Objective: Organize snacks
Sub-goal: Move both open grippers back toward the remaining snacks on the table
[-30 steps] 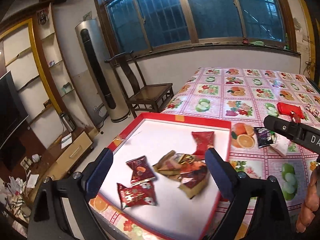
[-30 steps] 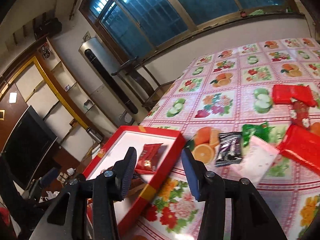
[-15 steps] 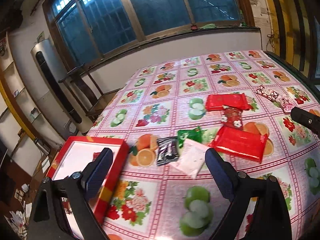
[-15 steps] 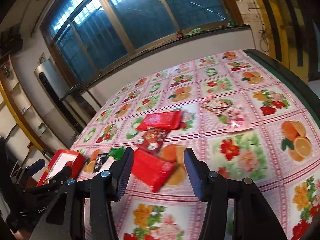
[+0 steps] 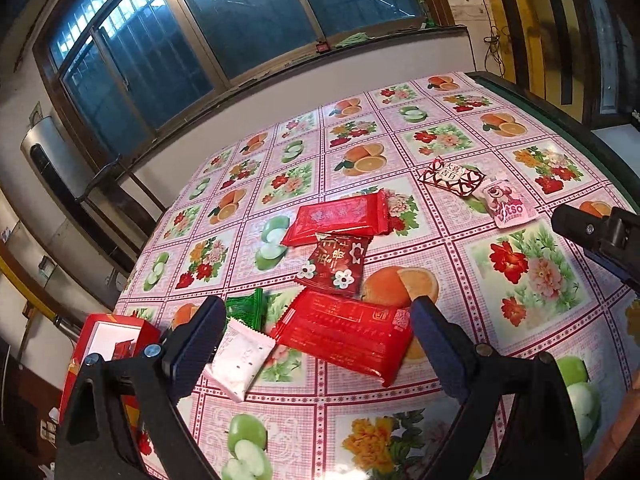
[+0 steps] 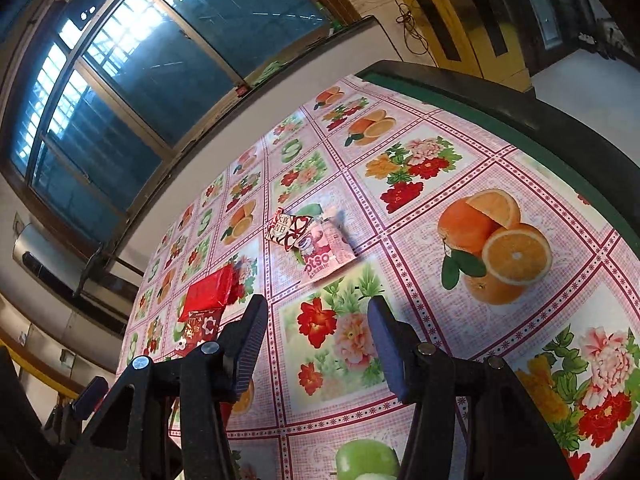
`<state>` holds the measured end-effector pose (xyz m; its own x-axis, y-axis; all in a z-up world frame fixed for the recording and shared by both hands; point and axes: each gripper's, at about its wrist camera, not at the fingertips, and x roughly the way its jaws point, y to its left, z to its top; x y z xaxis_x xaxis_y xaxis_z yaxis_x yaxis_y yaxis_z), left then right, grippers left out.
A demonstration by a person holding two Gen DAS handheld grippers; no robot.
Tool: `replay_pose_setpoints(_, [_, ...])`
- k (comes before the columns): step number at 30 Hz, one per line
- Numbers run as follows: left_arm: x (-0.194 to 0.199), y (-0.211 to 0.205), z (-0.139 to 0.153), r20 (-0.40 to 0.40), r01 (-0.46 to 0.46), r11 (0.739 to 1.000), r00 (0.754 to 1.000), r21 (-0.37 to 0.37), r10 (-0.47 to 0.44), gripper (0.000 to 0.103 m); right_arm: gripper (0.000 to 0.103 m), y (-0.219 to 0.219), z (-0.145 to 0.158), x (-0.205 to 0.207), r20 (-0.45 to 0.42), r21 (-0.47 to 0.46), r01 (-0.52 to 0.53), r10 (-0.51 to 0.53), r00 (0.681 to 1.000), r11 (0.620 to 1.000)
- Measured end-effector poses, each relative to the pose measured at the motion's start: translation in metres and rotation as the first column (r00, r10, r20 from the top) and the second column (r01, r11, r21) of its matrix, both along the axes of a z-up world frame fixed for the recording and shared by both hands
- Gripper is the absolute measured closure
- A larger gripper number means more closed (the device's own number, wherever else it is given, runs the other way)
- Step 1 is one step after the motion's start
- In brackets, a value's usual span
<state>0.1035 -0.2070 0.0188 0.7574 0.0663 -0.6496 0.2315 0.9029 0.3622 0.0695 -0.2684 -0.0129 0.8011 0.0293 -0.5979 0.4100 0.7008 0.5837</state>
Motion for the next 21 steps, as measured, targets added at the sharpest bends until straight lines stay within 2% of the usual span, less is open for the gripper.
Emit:
replay_pose_setpoints(6, [0.005,-0.007,-0.006,-0.021,-0.007,1.0,1.0,0.001,0.008,0.01,0.047,-0.003,-0.003,0.005,-0.001,0.023,0.011,-0.011,1.0,1.0])
replay_pose_setpoints(10, [0.014,-0.013,-0.008,-0.02,-0.013,1.0,1.0,0.019,0.013,0.01,0.047,-0.005,0.001,0.005,0.012,-0.018,0.025,-0.025,1.0,1.0])
replay_pose_setpoints(12, [0.017,-0.016,-0.004,-0.007,-0.012,1.0,1.0,0.028,0.012,0.01,0.047,-0.011,0.0,0.003,-0.001,-0.027,0.048,-0.048,0.999,0.998])
replay_pose_setpoints(16, [0.019,-0.009,0.008,0.041,-0.017,1.0,0.999,0.018,0.016,0.01,0.047,-0.022,-0.006,-0.004,-0.009,0.028,0.078,-0.078,0.997,0.997])
replay_pose_setpoints(21, [0.029,0.01,0.009,0.051,-0.039,0.999,0.998,0.003,0.039,0.01,0.047,-0.011,0.002,-0.002,-0.011,-0.052,0.05,-0.051,0.999,0.997])
